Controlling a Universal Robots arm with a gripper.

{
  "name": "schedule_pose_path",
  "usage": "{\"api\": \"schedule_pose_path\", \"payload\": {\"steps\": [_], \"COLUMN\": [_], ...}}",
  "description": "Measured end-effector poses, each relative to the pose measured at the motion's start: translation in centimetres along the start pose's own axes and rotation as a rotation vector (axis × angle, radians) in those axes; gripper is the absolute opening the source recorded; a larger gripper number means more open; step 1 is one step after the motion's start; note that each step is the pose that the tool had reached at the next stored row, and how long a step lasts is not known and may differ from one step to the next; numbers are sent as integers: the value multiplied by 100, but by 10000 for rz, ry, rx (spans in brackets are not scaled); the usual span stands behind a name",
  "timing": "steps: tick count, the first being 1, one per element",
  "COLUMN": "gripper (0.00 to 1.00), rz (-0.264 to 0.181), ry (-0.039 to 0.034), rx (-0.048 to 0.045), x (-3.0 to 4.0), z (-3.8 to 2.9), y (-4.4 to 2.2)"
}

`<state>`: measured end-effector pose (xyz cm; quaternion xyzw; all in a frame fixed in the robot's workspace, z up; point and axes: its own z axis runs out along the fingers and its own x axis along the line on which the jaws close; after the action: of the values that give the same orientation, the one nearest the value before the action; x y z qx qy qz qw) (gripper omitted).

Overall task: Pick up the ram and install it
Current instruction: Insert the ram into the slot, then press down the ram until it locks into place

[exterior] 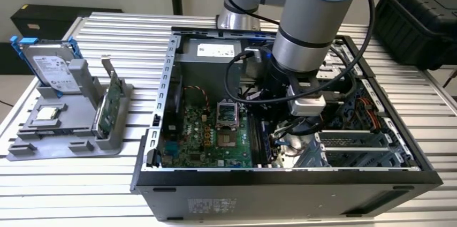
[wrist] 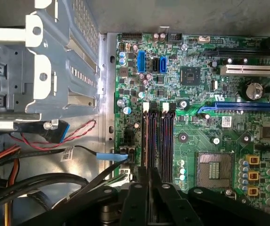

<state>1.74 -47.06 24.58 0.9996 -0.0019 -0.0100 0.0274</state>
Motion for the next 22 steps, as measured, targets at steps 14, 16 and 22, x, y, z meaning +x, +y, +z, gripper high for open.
{"api": "schedule_pose_path", "payload": {"steps": [14,16,22], "gripper": [0,0,0], "rz": [0,1,1], "ry": [0,0,0], "rx": [-19,-22,-25], "x": [0,0,0], "z": [0,-1,-1], "y": [0,0,0]}}
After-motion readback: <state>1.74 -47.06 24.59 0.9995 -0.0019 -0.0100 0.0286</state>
